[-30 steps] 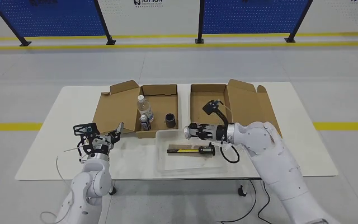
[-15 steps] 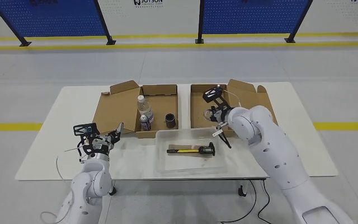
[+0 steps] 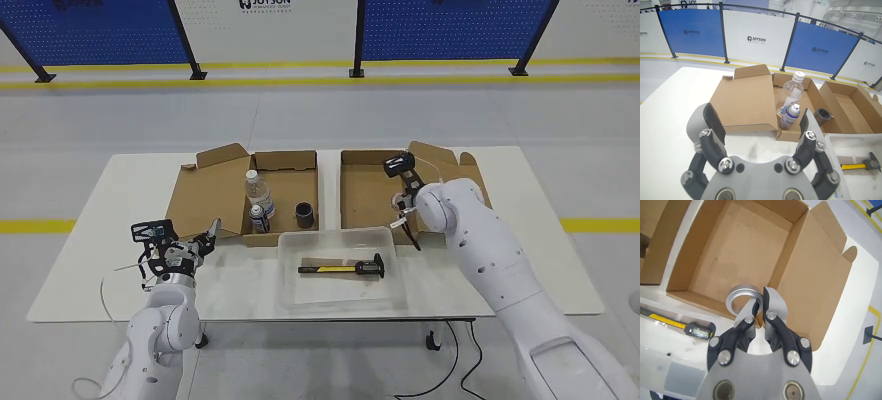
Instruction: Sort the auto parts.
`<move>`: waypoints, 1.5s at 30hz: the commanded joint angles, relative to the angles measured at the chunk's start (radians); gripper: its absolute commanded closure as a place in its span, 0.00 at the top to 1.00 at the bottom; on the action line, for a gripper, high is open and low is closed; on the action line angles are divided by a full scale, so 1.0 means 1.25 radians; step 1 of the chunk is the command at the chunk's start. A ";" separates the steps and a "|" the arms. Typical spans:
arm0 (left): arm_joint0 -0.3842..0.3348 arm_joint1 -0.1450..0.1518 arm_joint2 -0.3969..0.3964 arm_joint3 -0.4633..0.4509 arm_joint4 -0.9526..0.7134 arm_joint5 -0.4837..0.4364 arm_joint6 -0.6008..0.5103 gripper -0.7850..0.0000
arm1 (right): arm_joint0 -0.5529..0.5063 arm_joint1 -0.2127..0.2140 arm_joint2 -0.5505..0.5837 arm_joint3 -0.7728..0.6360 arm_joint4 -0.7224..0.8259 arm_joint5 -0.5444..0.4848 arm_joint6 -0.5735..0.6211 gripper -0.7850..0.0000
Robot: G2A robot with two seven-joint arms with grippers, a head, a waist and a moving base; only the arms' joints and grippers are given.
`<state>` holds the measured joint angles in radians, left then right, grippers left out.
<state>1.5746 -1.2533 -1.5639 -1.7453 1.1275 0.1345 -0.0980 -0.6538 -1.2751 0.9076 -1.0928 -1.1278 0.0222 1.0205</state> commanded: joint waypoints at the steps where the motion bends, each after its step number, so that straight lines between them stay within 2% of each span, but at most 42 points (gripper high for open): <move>1: 0.000 0.000 0.000 0.000 0.000 0.000 0.000 1.00 | 0.005 -0.006 -0.008 0.038 0.008 -0.003 -0.004 0.00; 16: 0.000 0.000 0.000 0.000 0.000 0.000 0.000 1.00 | 0.044 -0.043 -0.051 0.173 0.031 -0.033 -0.036 0.00; 20: 0.000 0.000 0.000 0.000 0.000 0.000 0.000 1.00 | 0.054 -0.048 -0.052 0.194 0.036 -0.045 -0.037 0.13; 26: 0.000 0.000 0.000 0.000 0.000 0.000 0.000 1.00 | 0.061 -0.055 -0.054 0.213 0.038 -0.058 -0.042 0.18; 28: 0.000 0.000 0.000 0.000 0.000 0.000 0.000 1.00 | 0.063 -0.058 -0.059 0.215 0.028 -0.064 -0.040 0.24; 33: 0.000 0.000 0.000 0.000 0.000 0.000 0.000 1.00 | 0.067 -0.058 -0.051 0.205 0.021 -0.067 -0.048 0.27; 36: 0.000 0.000 0.000 0.000 0.000 0.000 0.000 1.00 | 0.061 -0.052 -0.036 0.160 0.015 -0.069 -0.052 0.29; 39: 0.000 0.000 0.000 0.000 0.000 0.000 0.000 1.00 | 0.040 -0.040 -0.007 0.069 0.006 -0.070 -0.044 0.33; 44: 0.000 0.000 0.000 0.000 0.000 0.000 0.000 1.00 | -0.044 -0.009 0.053 -0.177 -0.024 -0.098 0.022 0.38; 45: 0.000 0.000 0.000 0.000 0.000 0.000 0.000 1.00 | -0.077 -0.001 0.067 -0.257 -0.038 -0.110 0.053 0.38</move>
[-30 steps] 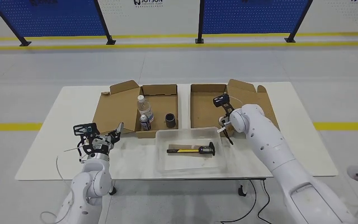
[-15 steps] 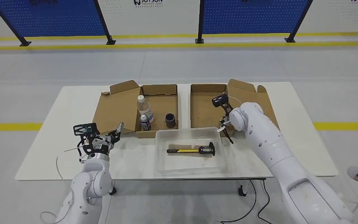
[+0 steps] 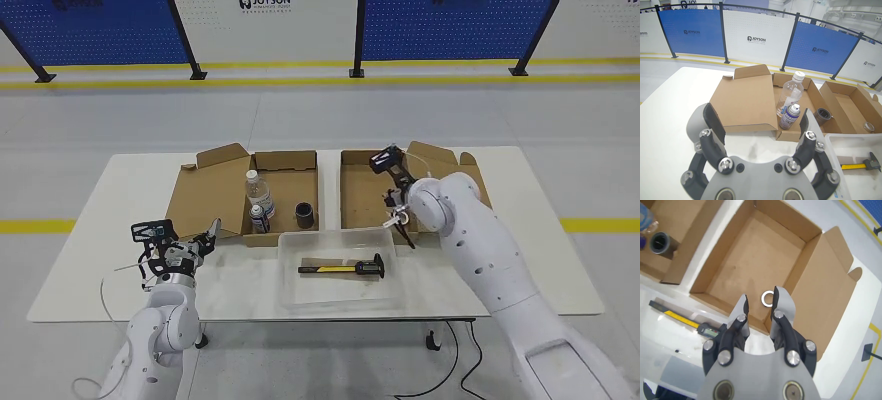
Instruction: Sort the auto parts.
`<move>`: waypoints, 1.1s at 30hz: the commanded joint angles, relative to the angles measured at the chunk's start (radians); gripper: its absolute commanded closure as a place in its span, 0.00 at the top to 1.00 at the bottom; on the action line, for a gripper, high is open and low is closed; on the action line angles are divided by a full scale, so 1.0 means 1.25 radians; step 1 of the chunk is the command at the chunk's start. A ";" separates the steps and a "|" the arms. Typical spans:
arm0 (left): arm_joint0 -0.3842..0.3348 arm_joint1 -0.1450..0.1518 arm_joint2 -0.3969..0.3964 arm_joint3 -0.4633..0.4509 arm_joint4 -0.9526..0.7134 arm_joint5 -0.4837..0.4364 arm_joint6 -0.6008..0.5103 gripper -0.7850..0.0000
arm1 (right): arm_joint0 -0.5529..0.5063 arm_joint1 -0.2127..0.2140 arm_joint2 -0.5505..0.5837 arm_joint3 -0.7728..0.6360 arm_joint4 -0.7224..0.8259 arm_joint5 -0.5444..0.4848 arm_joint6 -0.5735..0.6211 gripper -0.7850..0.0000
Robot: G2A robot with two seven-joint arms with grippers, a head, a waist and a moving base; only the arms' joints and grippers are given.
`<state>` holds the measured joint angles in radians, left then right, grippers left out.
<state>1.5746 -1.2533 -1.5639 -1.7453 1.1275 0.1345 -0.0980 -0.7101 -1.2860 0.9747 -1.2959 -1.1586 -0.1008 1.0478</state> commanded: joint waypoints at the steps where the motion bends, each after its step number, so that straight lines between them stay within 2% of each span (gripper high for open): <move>1: 0.000 0.000 0.000 0.000 0.000 0.000 0.000 1.00 | -0.058 0.014 0.024 -0.149 -0.020 -0.022 0.050 0.37; 6: 0.000 0.000 0.000 0.000 0.000 0.000 0.000 1.00 | -0.158 0.032 0.041 -0.335 -0.028 -0.099 0.120 0.38; 11: 0.000 0.000 0.000 0.000 0.000 0.000 0.000 1.00 | -0.200 0.035 0.011 -0.378 0.003 -0.157 0.162 0.38; 21: 0.000 0.000 0.000 0.000 0.000 0.000 0.000 1.00 | -0.178 0.020 -0.068 -0.239 0.045 -0.179 0.187 0.41; 27: 0.000 0.000 0.000 0.000 0.000 0.000 0.000 1.00 | -0.114 0.001 -0.121 -0.119 0.099 -0.211 0.225 0.44; 33: 0.000 0.000 0.000 0.000 0.000 0.000 0.000 1.00 | -0.051 -0.020 -0.180 -0.013 0.092 -0.230 0.225 0.47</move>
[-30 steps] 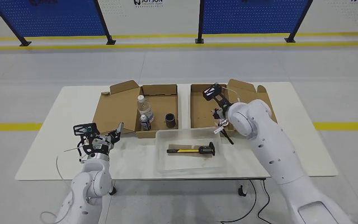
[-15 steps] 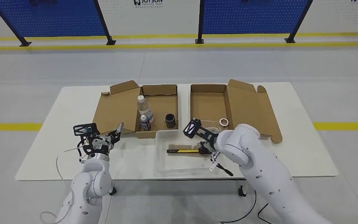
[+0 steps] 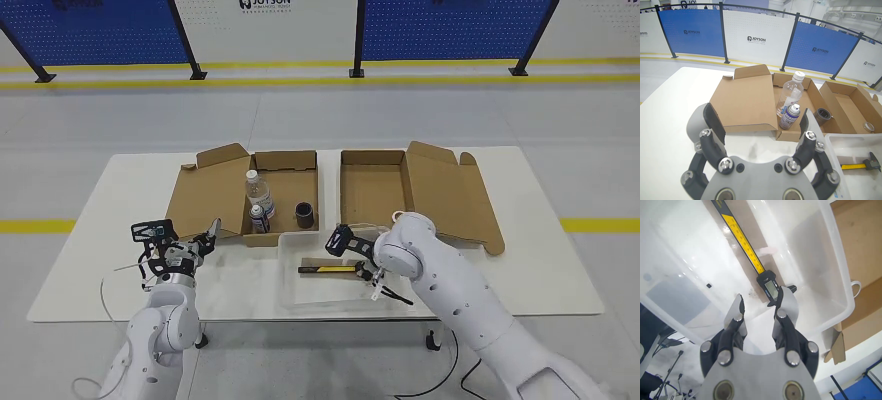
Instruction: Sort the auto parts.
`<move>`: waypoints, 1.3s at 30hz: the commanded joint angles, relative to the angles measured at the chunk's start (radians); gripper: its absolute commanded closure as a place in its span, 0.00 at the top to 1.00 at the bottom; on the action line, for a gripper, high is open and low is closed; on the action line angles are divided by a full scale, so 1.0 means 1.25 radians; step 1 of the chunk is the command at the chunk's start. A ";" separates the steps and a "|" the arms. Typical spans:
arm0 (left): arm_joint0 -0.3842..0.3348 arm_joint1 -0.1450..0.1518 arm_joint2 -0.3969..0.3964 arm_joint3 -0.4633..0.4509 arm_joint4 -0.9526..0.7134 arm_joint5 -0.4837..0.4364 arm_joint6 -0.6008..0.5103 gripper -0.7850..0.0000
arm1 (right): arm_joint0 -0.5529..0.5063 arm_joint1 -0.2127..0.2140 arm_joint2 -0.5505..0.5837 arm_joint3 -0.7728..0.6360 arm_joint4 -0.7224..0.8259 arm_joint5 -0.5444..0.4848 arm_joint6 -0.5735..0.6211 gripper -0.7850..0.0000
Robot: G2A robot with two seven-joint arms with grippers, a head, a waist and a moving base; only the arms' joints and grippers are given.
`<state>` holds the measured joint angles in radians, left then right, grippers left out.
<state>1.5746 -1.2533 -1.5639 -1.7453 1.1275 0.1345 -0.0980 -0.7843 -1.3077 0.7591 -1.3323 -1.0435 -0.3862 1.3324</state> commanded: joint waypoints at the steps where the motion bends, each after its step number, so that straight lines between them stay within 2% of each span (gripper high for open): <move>1: 0.000 0.000 0.000 0.000 0.000 0.000 0.000 1.00 | 0.017 -0.007 -0.016 0.033 -0.003 -0.004 -0.006 0.48; 7: 0.000 0.000 0.000 0.000 0.000 0.000 0.000 1.00 | 0.065 -0.032 -0.073 0.130 0.003 -0.043 -0.021 0.58; 13: 0.000 0.000 0.000 0.000 0.000 0.000 0.000 1.00 | 0.102 -0.060 -0.119 0.200 0.022 -0.066 -0.039 0.58; 17: 0.000 0.000 0.000 0.000 0.000 0.000 0.000 1.00 | 0.121 -0.076 -0.141 0.243 0.030 -0.082 -0.049 0.50; 25: 0.000 0.000 0.000 0.000 0.000 0.000 0.000 1.00 | 0.148 -0.102 -0.172 0.313 0.047 -0.098 -0.065 0.45; 28: 0.000 0.000 0.000 0.000 0.000 0.000 0.000 1.00 | 0.151 -0.109 -0.178 0.323 0.054 -0.098 -0.069 0.36; 36: 0.000 0.000 0.000 0.000 0.000 0.000 0.000 1.00 | 0.152 -0.116 -0.174 0.324 0.067 -0.079 -0.080 0.22; 39: 0.000 0.000 0.000 0.000 0.000 0.000 0.000 1.00 | 0.148 -0.115 -0.166 0.315 0.078 -0.068 -0.077 0.11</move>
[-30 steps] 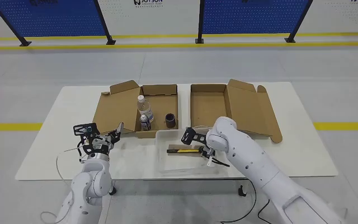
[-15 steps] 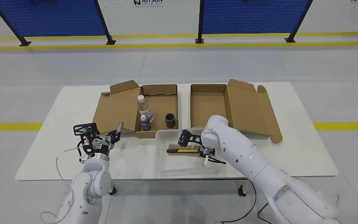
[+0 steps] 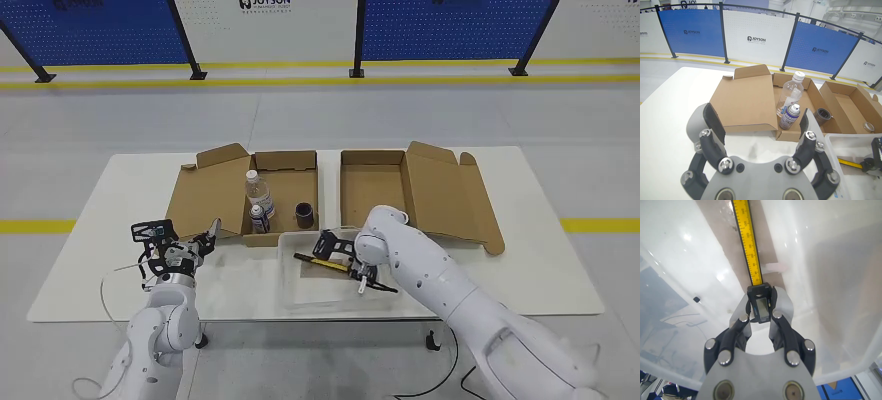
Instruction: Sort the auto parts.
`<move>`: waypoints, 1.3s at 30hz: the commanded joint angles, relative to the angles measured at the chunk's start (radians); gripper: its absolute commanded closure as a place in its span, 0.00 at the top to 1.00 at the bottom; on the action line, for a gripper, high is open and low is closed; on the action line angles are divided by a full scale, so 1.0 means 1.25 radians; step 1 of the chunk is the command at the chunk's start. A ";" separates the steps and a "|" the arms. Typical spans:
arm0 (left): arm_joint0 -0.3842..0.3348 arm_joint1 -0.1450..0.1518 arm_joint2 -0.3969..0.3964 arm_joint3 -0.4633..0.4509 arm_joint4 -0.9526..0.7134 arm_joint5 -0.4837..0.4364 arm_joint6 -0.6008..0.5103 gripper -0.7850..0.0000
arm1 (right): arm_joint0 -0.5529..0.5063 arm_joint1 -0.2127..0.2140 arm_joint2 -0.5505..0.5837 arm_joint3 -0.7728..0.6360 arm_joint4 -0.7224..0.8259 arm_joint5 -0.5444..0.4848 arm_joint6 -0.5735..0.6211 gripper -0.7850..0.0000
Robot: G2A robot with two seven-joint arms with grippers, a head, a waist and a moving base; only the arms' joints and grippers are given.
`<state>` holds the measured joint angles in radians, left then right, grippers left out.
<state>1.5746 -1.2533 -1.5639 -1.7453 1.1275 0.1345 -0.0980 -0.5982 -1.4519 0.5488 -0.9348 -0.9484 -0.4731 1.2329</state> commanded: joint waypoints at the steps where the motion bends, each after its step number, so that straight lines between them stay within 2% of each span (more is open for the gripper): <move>1: 0.000 0.000 0.000 0.000 0.000 0.000 0.000 1.00 | -0.003 0.001 0.003 -0.009 0.002 0.004 0.006 0.07; 2: 0.000 0.000 0.000 0.000 0.000 0.000 0.000 1.00 | -0.004 0.002 0.005 -0.011 0.003 0.006 0.005 0.00; 8: 0.000 0.000 0.000 0.000 0.000 0.000 0.000 1.00 | -0.017 0.006 0.012 -0.029 0.001 0.011 0.008 0.00; 10: 0.000 0.000 0.000 0.000 0.000 0.000 0.000 1.00 | -0.022 0.007 0.015 -0.034 0.005 0.014 0.010 0.06; 12: 0.000 0.000 0.000 0.000 0.000 0.000 0.000 1.00 | -0.025 0.008 0.019 -0.038 0.012 0.021 0.014 0.03; 14: 0.000 0.000 0.000 0.000 0.000 0.000 0.000 1.00 | -0.028 0.009 0.021 -0.045 0.014 0.026 0.017 0.07; 16: 0.000 0.000 0.000 0.000 0.000 0.000 0.000 1.00 | -0.030 0.009 0.024 -0.050 0.015 0.033 0.020 0.15; 17: 0.000 0.000 0.000 0.000 0.000 0.000 0.000 1.00 | -0.032 0.009 0.025 -0.052 0.016 0.035 0.021 0.22; 23: 0.000 0.000 0.000 0.000 0.000 0.000 0.000 1.00 | -0.038 0.008 0.028 -0.051 0.022 0.047 0.021 0.37; 39: 0.000 0.000 0.000 0.000 0.000 0.000 0.000 1.00 | -0.028 -0.005 0.019 0.005 0.035 0.037 0.008 0.38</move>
<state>1.5746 -1.2533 -1.5639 -1.7453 1.1275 0.1345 -0.0980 -0.6343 -1.4567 0.5741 -0.9311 -0.9065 -0.4255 1.2418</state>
